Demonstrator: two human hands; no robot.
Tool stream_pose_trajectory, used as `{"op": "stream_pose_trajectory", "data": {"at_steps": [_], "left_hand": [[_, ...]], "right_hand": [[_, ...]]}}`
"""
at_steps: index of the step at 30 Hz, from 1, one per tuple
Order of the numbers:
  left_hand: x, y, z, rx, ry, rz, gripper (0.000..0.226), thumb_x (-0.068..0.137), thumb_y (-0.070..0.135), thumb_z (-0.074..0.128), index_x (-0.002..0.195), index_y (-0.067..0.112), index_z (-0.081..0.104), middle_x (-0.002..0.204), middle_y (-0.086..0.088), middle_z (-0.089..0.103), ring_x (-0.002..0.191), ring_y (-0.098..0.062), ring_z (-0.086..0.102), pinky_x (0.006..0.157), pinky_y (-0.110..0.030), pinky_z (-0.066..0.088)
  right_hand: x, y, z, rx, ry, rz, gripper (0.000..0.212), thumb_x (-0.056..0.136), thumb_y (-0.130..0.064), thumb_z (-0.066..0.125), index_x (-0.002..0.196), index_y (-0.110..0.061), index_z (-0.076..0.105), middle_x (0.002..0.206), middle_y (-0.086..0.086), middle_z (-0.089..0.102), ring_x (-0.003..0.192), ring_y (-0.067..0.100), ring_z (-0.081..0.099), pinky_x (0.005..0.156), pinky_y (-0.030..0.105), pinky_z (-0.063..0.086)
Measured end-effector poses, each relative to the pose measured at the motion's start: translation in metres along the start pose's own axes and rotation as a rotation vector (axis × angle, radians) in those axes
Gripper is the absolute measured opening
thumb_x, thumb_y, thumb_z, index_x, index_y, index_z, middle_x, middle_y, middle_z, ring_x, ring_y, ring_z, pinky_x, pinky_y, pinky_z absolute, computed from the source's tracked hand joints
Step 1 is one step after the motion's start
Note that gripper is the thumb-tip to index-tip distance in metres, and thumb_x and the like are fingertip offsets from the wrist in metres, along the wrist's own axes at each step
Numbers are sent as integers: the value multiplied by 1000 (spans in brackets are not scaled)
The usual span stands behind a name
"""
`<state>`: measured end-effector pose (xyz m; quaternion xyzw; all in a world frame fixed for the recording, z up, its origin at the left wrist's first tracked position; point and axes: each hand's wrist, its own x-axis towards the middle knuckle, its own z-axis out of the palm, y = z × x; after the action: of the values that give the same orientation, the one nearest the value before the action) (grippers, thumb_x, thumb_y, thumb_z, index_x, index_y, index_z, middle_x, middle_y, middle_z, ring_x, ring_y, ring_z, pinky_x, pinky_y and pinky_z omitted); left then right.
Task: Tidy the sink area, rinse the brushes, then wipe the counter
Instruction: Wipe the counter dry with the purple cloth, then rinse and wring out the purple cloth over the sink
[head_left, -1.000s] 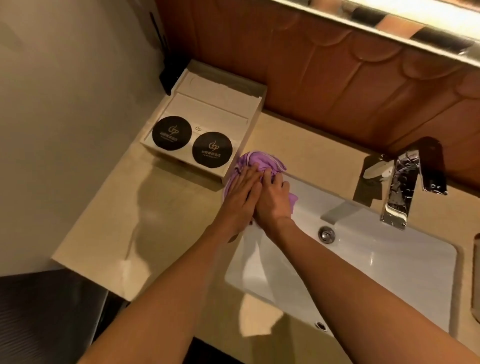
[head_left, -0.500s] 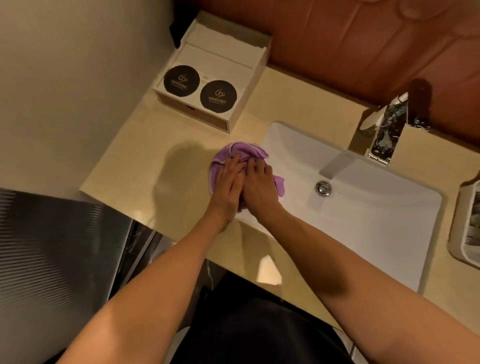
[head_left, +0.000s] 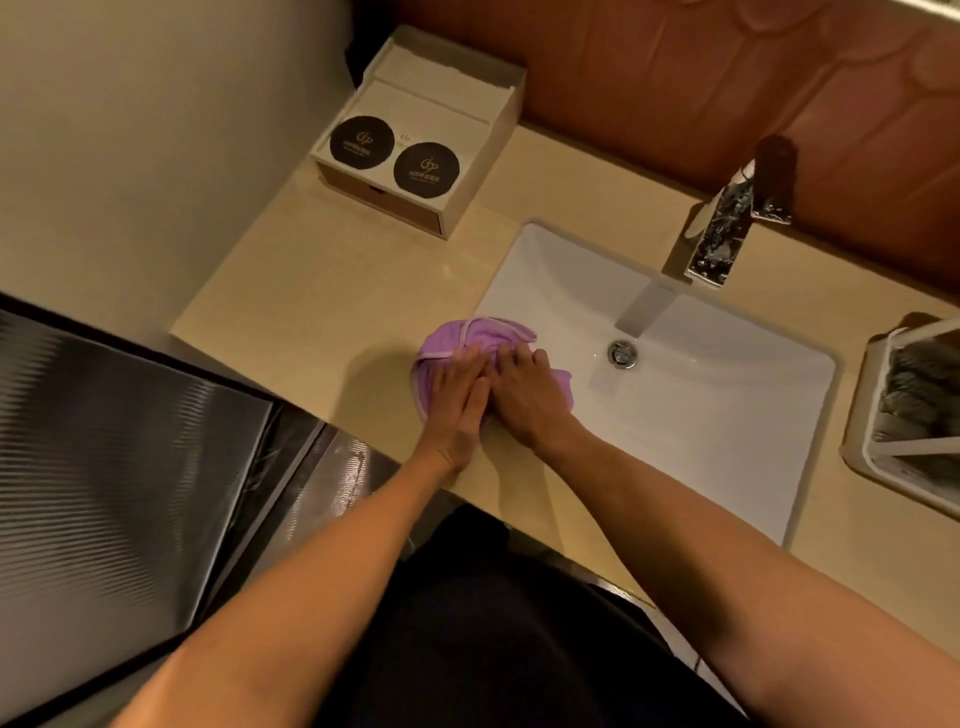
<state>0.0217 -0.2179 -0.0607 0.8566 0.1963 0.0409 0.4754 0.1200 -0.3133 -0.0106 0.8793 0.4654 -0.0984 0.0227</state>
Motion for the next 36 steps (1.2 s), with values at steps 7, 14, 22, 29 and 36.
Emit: {"op": "stream_pose_trajectory", "data": {"at_steps": [7,14,22,29,36], "left_hand": [[-14,37,20,-33,138,-208,40,97,13,45,132,28,59,131,1,62,125,-14,48,115,-26,28],[-27,80,38,-97,3,-175,37,87,8,53,118,25,63,104,7,70,96,-9,66,91,-32,55],[-24,135,63,154,-68,-44,28,106,29,38,125,34,56,111,5,69,92,-17,62,77,-31,48],[-7,186,65,226,-68,97,27,106,33,37,121,38,58,107,5,71,89,-20,64,73,-33,50],[19,218,44,90,-194,169,26,107,23,42,120,23,65,107,4,69,97,-15,64,80,-23,51]], "right_hand": [[-44,25,-18,-37,12,-78,38,98,-21,61,134,-12,53,129,16,61,116,37,54,98,47,43],[-88,61,-37,-52,42,-86,40,93,-26,62,130,-12,54,129,13,59,121,38,49,99,47,36],[-147,120,-43,167,171,45,62,91,-19,69,147,-15,43,132,10,61,114,33,58,91,41,49],[-191,141,-80,566,334,203,27,109,-40,34,120,-28,56,106,2,69,79,18,63,71,38,56],[-192,159,-103,901,429,423,43,109,-34,39,149,-20,49,147,3,55,134,19,51,111,28,38]]}}
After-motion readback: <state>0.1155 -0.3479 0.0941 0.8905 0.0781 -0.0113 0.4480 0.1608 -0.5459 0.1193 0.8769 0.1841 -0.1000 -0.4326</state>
